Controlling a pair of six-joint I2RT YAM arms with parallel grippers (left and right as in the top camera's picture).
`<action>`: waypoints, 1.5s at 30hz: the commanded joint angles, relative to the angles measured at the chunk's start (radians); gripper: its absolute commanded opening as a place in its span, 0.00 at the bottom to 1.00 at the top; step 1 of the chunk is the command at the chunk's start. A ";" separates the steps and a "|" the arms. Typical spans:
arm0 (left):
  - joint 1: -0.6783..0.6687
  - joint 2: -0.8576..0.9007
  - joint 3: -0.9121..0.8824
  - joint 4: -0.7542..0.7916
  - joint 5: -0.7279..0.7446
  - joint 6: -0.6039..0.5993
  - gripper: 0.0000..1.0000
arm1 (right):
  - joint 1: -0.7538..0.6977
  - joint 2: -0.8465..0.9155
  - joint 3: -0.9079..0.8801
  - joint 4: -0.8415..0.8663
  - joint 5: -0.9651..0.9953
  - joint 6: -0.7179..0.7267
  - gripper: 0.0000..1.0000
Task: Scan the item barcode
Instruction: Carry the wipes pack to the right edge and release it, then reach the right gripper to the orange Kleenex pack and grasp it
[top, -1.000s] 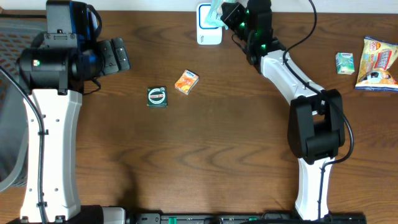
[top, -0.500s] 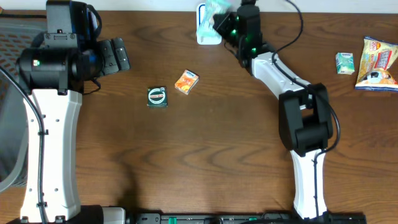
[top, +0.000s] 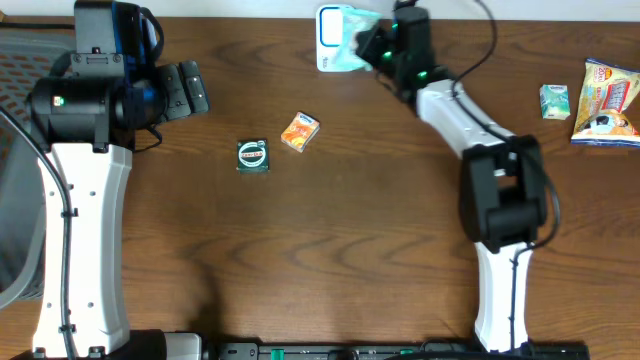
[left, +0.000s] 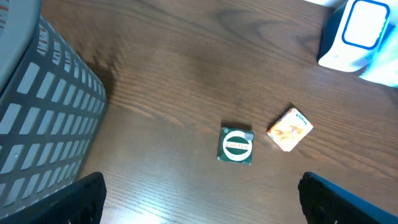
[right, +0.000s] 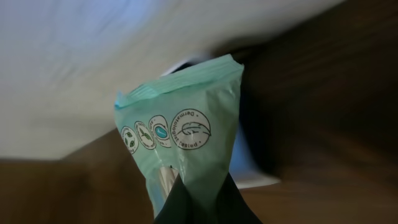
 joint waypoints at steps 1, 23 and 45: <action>0.000 0.005 -0.001 -0.003 -0.005 0.003 0.98 | -0.090 -0.119 0.020 -0.076 0.096 -0.109 0.01; 0.000 0.005 -0.001 -0.003 -0.005 0.003 0.98 | -0.568 -0.168 0.017 -0.638 0.174 -0.479 0.83; 0.000 0.005 -0.001 -0.003 -0.005 0.003 0.98 | -0.154 -0.148 0.016 -0.688 -0.499 -0.512 0.77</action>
